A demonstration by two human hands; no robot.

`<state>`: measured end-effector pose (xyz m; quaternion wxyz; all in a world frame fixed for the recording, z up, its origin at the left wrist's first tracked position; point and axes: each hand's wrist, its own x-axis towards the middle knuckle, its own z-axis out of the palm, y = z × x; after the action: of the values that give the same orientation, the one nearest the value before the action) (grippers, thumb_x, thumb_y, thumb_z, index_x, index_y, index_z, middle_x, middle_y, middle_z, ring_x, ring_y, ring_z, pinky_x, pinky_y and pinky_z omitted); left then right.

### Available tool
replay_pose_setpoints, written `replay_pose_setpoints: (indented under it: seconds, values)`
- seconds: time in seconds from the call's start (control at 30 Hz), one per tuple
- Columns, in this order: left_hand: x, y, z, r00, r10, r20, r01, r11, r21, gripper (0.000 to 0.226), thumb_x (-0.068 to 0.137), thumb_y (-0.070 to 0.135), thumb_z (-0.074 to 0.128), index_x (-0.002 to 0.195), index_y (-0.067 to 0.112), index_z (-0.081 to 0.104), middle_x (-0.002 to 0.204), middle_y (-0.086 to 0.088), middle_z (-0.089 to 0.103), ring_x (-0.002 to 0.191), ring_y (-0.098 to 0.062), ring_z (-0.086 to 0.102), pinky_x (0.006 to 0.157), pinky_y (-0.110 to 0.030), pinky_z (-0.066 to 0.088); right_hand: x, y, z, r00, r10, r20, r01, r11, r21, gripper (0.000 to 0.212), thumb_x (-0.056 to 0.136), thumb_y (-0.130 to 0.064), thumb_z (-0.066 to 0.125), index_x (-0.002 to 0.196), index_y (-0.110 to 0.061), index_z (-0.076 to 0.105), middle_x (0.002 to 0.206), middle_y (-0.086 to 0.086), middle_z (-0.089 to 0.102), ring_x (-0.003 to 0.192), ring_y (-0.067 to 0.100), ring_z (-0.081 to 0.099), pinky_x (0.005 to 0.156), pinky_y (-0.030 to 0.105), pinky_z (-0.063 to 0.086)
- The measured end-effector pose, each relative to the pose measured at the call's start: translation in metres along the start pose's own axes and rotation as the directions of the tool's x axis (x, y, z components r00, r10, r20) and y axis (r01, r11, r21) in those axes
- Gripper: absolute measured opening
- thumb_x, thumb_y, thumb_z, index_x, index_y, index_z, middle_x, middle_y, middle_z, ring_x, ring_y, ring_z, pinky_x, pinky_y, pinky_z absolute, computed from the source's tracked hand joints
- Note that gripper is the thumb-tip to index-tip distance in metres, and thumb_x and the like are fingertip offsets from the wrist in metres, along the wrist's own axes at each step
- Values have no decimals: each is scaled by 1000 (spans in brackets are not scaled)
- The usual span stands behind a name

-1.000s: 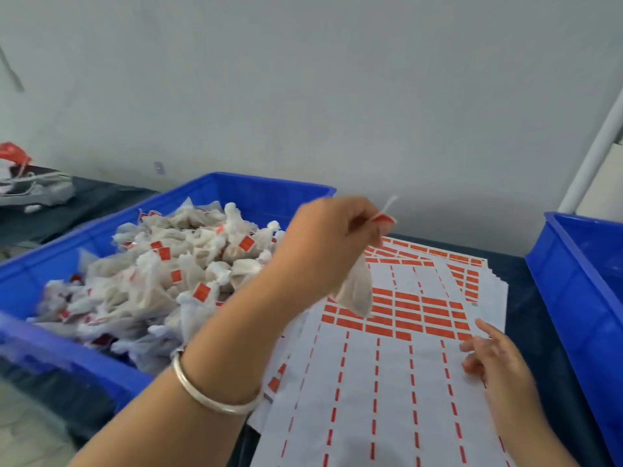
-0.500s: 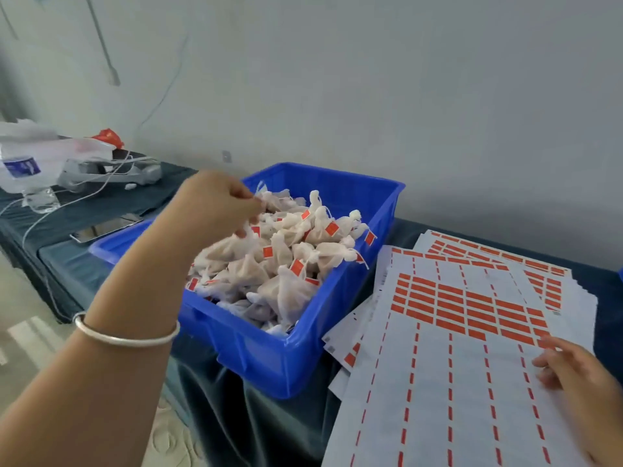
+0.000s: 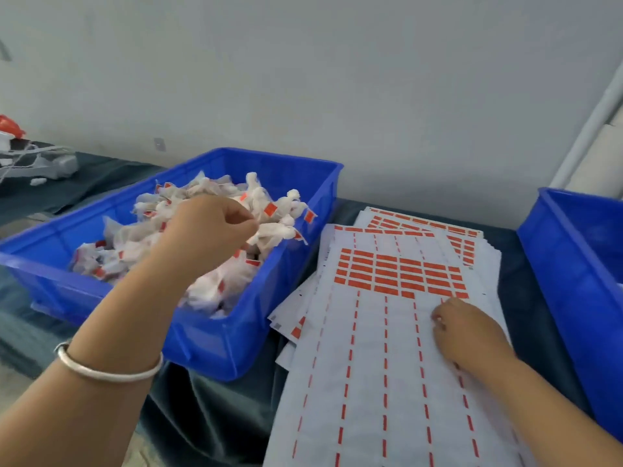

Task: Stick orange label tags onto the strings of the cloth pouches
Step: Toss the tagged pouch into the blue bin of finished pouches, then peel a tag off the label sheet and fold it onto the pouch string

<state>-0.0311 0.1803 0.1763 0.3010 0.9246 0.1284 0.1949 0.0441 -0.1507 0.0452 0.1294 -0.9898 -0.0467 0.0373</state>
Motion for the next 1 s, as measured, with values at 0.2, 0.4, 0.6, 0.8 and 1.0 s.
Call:
replay_pose_setpoints:
  seconds: [0.2, 0.4, 0.6, 0.8, 1.0]
  values:
    - [-31, 77, 62, 960, 245, 136, -230, 966, -116, 12, 85, 33, 59, 74, 36, 61, 54, 22, 62, 58, 14, 57, 47, -9, 34, -43, 6, -54, 993, -85, -76, 92, 991, 96, 25, 95, -32, 48, 116, -32, 61, 114, -16, 59, 91, 5, 58, 72, 20, 47]
    - [-62, 106, 175, 736, 288, 613, -356, 935, -12, 20, 87, 34, 60, 106, 37, 65, 105, 17, 65, 83, 0, 60, 73, -12, 45, -74, 80, -137, 935, 101, -339, -34, 980, 198, 28, 93, -16, 47, 91, -35, 66, 83, -21, 57, 74, 6, 53, 60, 24, 40]
    - [-87, 92, 257, 688, 286, 667, -478, 870, 120, 57, 88, 62, 35, 139, 38, 31, 153, 14, 21, 141, -16, 20, 113, -43, 13, -81, 174, -163, 930, 359, -82, -354, 932, 73, 20, 96, -14, 52, 107, -19, 68, 120, 0, 63, 97, 15, 53, 83, 28, 41]
    - [-94, 76, 277, 740, 388, 550, -565, 802, 193, 67, 85, 68, 8, 145, 39, 9, 155, 15, 1, 143, -12, -3, 108, -39, -12, -95, 184, -152, 925, 228, 305, -284, 946, 155, 19, 77, -35, 75, 92, -44, 70, 95, -28, 67, 90, -6, 62, 85, 20, 44]
    - [-93, 77, 279, 752, 380, 539, -557, 803, 212, 69, 83, 70, 7, 144, 40, 11, 155, 16, 2, 143, -11, -2, 108, -38, -11, -86, 176, -128, 973, 177, 148, -191, 978, 87, 41, 82, -14, 63, 54, -44, 67, 68, -14, 68, 67, 15, 61, 66, 29, 52]
